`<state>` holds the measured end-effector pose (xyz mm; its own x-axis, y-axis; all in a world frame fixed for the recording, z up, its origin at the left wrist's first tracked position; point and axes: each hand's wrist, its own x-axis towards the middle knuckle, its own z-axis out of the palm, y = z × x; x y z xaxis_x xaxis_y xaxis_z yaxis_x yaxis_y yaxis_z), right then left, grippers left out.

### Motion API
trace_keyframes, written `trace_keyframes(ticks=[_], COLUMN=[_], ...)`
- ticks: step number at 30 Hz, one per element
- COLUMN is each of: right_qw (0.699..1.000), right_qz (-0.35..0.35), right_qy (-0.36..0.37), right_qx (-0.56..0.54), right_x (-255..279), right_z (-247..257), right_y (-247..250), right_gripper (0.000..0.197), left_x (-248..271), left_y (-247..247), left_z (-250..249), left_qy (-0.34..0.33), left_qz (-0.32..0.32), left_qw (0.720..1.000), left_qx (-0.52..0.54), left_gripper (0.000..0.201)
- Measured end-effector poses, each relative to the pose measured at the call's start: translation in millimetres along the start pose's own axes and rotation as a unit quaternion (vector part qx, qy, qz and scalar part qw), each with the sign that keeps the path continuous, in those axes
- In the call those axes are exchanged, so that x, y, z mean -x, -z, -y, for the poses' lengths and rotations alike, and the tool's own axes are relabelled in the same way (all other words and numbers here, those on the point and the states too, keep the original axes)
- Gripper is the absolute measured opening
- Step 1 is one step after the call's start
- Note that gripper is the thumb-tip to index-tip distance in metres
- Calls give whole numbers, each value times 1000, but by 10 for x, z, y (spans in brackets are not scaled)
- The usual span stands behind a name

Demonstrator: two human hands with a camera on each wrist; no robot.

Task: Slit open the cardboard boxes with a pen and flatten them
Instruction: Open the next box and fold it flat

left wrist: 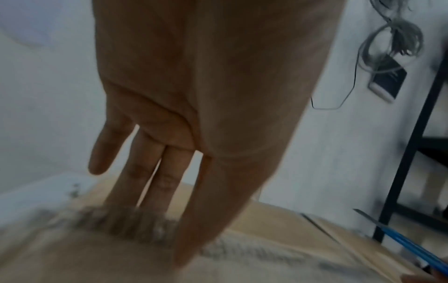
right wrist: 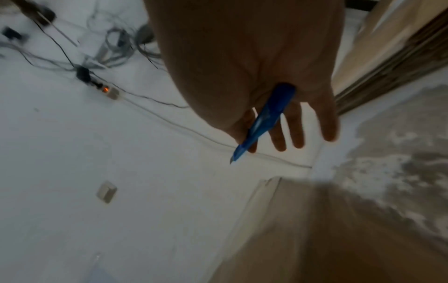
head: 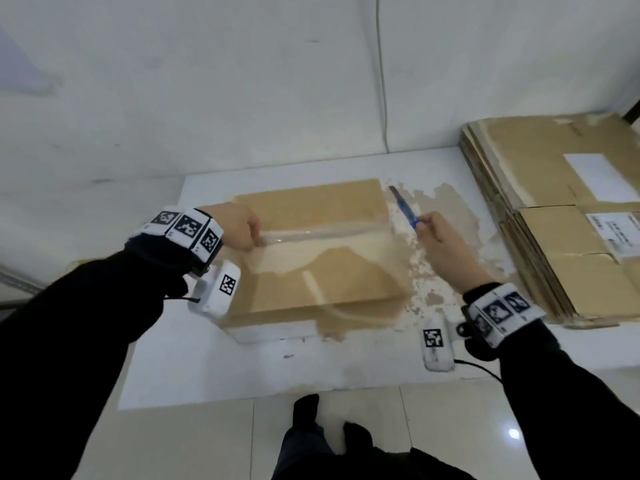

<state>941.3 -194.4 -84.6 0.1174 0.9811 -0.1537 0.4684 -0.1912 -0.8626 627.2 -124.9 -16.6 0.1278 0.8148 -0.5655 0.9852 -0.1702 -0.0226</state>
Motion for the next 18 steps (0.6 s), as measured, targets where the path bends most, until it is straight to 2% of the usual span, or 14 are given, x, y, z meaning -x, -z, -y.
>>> trace_keyframes(ticks=[2,5,7,9,12,15,18], right_qw=[990,972,964,975,999,988,974], right_qz=[43,31,23,26,43,88,182], right_qy=[-66,-79,-82,-72,15,69,62], right_qx=[-116,-220,-253,-211,-9,102,121], right_x=[79,276,349,380,372,321,245], right_z=[-17,-39,-101,-158,-253,-317,-320], right_y=[-221,-459,-492,-405,-112,131,337], right_gripper=[15,16,14,14,16,21,24], left_x=[-55,-130,-173,-196,-200,-178,-141], left_y=[-24,-155,-246,-283,-335,-378,-375], left_z=[-70,-436,-654,-728,-652,-633,-648], left_qy=[-11,-69,-96,-109,-146,-169,-184], left_qz=[13,17,29,25,6,-25,-56], left_qw=[1000,993,992,991,981,973,969], left_qx=[22,97,77,69,126,152,154], left_gripper=[32,46,56,59,49,49,45])
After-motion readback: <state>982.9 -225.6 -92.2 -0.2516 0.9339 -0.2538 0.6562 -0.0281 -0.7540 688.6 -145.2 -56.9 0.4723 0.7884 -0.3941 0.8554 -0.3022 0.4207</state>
